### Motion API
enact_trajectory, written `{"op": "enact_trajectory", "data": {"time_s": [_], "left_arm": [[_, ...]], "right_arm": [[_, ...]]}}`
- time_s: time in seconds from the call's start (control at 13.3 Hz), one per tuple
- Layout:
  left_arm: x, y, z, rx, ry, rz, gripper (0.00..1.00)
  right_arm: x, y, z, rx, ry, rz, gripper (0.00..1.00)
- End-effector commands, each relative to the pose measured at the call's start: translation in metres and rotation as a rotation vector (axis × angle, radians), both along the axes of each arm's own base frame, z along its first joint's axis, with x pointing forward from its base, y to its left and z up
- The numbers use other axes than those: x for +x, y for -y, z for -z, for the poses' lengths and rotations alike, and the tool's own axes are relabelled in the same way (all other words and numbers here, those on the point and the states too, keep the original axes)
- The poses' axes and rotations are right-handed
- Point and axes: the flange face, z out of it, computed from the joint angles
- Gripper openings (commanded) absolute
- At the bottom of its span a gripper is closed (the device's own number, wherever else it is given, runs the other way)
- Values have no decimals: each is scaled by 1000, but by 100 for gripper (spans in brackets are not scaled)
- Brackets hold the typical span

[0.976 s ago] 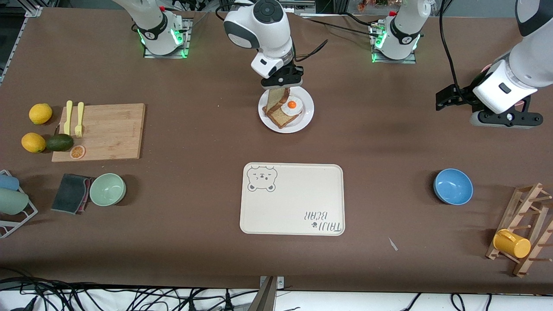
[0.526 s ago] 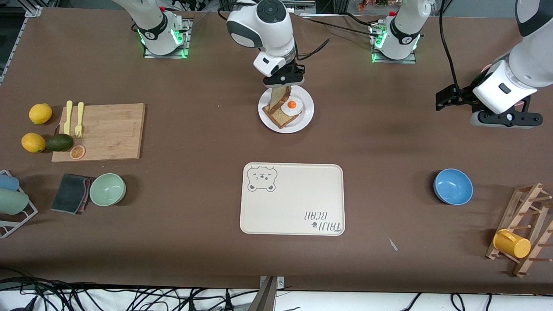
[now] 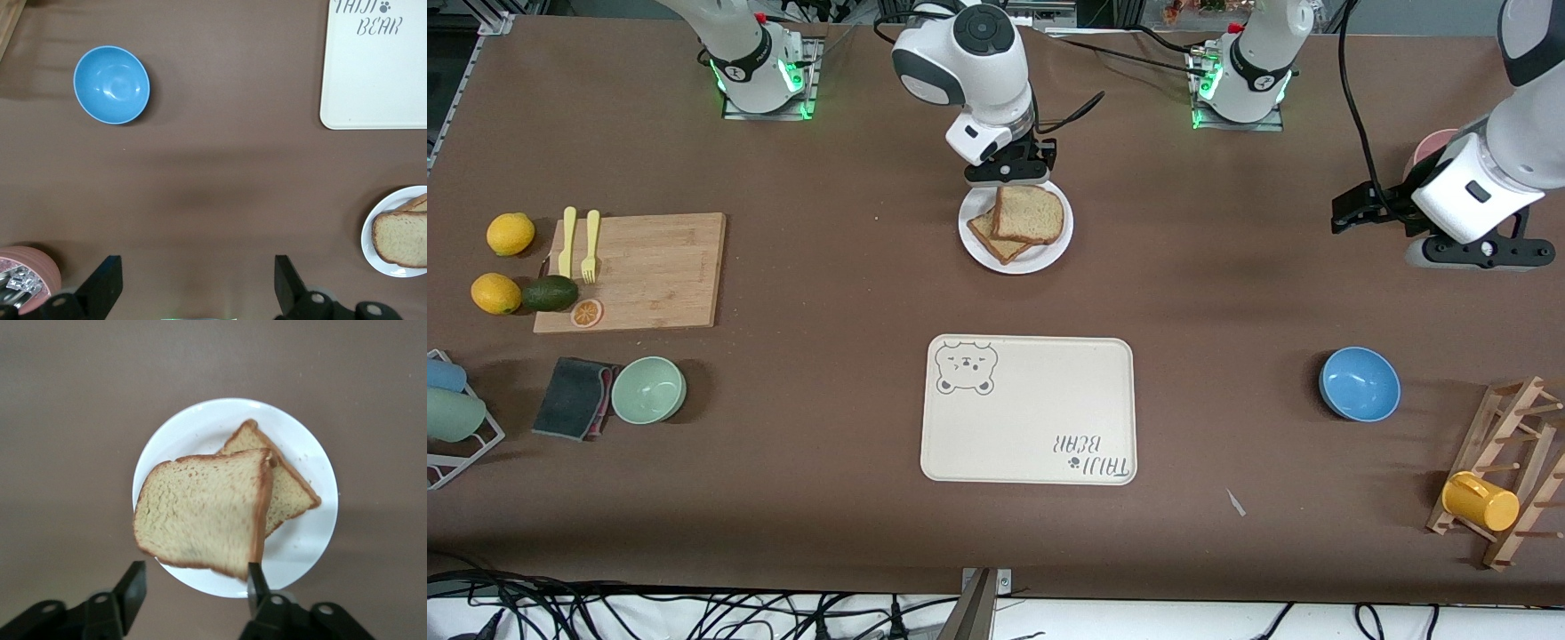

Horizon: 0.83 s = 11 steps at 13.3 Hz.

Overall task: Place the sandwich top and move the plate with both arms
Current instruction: 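Lower the bread onto the egg slice and open the right gripper, then withdraw the right gripper while the left gripper reaches toward the plate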

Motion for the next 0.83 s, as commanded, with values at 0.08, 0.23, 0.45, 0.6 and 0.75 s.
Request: {"op": "enact_trajectory", "data": {"time_s": [0.08, 0.23, 0.45, 0.6, 0.75], "left_arm": [[6, -8, -6, -29, 8, -14, 100], [5, -9, -5, -28, 1, -17, 100], [2, -2, 3, -32, -24, -3, 100], [5, 17, 19, -109, -74, 8, 100], [13, 34, 48, -285, -155, -12, 100]], "right_arm": [[20, 10, -32, 31, 75, -25, 100], [31, 36, -55, -1, 130, -89, 100], [82, 94, -95, -40, 204, -38, 100], [109, 146, -124, -67, 245, -33, 100], [134, 209, -147, -92, 206, -98, 100]]}}
